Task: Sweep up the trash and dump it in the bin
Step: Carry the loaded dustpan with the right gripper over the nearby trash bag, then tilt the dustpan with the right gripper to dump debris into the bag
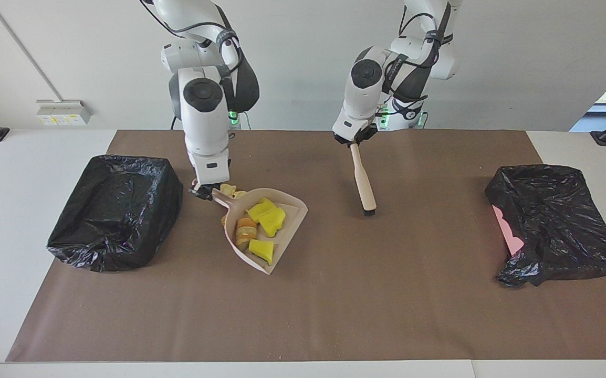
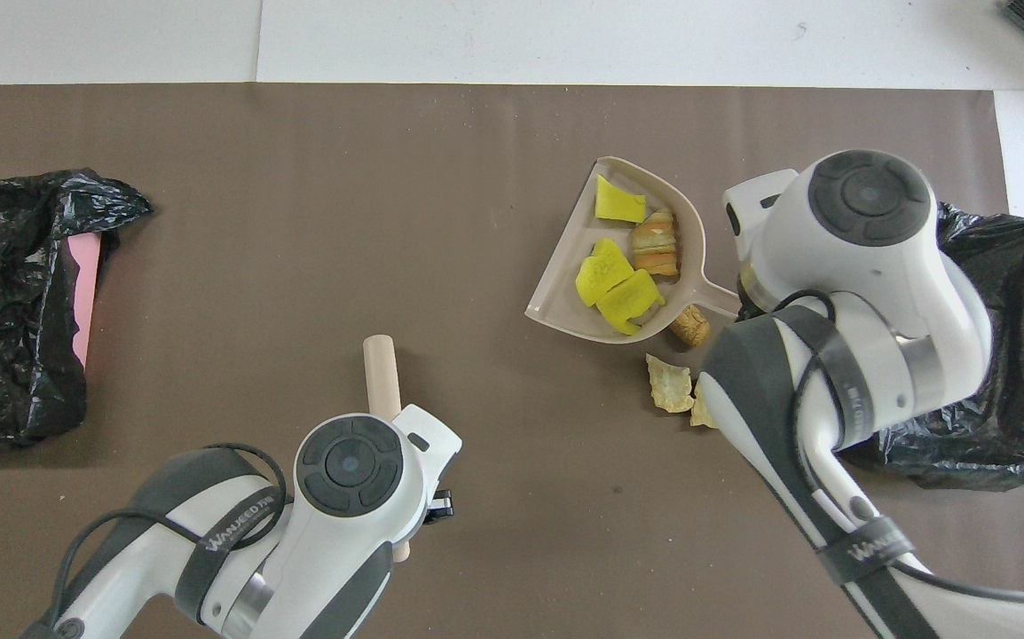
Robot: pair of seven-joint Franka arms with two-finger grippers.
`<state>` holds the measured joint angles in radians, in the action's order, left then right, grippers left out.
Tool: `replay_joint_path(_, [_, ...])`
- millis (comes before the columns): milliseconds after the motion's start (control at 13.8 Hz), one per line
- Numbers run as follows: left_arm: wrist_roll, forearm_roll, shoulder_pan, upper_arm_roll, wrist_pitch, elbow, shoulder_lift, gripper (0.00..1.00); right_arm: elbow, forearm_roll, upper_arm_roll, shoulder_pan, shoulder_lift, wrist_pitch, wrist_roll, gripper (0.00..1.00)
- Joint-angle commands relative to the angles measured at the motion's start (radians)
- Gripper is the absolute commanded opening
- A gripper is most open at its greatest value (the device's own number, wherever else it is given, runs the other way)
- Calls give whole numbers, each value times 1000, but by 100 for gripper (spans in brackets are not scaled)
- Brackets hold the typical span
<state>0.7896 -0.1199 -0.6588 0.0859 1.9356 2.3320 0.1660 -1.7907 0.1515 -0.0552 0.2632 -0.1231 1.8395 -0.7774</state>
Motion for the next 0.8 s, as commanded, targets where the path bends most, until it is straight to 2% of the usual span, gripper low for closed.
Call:
replay_joint_path(0, [112,2,-47,27,120,179,156,0,14,-21,8,-116,71,-49,-92,0])
replay_joint_path(145, [182,2,-62,78,128,181,173,0,49,-21,5,-218,88,-98,-231,0])
replay_joint_path(291, [244,0,-169,95,141,210,202,0,70,-23,5,-333,86,-123,-386,0])
replay_joint_path(509, [329,-12,-333,95,238,250,199,0,62,-6,3,-494,92,-103,-592,0])
replay_joint_path(727, [318,-91,-377,95,278,270,196,0,34,54,0,-610,96,-54,-747,0])
